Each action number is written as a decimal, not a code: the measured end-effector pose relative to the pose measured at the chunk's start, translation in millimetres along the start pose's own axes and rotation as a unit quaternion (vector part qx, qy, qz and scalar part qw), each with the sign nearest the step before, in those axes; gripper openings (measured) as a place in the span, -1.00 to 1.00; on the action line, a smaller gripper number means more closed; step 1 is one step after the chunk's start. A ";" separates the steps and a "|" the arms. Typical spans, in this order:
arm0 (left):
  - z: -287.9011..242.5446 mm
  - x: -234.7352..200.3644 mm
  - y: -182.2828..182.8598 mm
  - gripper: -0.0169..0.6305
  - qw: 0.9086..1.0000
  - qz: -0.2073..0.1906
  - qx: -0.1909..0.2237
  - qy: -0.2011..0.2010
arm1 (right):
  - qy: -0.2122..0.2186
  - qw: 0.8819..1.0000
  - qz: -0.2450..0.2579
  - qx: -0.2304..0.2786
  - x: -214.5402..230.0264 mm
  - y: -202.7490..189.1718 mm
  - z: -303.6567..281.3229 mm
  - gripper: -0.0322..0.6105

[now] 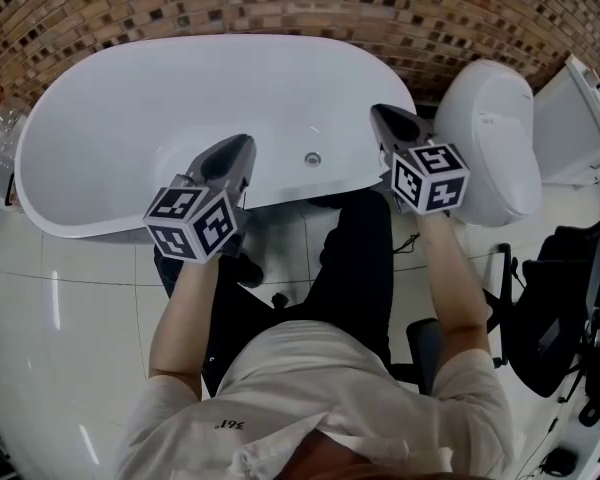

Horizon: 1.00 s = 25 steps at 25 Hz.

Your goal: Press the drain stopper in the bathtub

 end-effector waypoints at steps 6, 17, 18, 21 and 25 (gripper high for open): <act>6.4 -0.5 -6.3 -0.89 1.000 0.009 0.004 0.009 | -0.005 0.999 -0.034 0.016 3.0 1.0 12.1 -0.81; 24.7 3.0 -15.9 -0.92 1.000 0.006 0.013 0.021 | 0.009 0.997 -0.073 0.024 -10.9 -20.6 21.2 -0.88; 25.7 2.8 -16.4 -0.92 1.000 0.005 0.013 0.022 | 0.008 0.997 -0.071 0.023 -12.1 -21.7 21.4 -0.89; 29.5 -1.2 -17.5 -0.92 0.999 0.007 0.016 0.028 | 0.004 0.998 -0.064 0.026 -14.7 -21.3 25.5 -0.90; 33.4 -3.4 -15.9 -0.92 0.999 0.001 0.019 0.038 | 0.001 0.998 -0.048 0.030 -18.7 -18.1 33.1 -0.90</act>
Point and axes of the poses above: the fingertips, and each gripper's own axes: z backward along the fingers, x to its right, y out of its top, the point moved 2 cm from there along z, backward along the fingers, and after that the axes turned 13 degrees about -x, right-handed, at the moved point
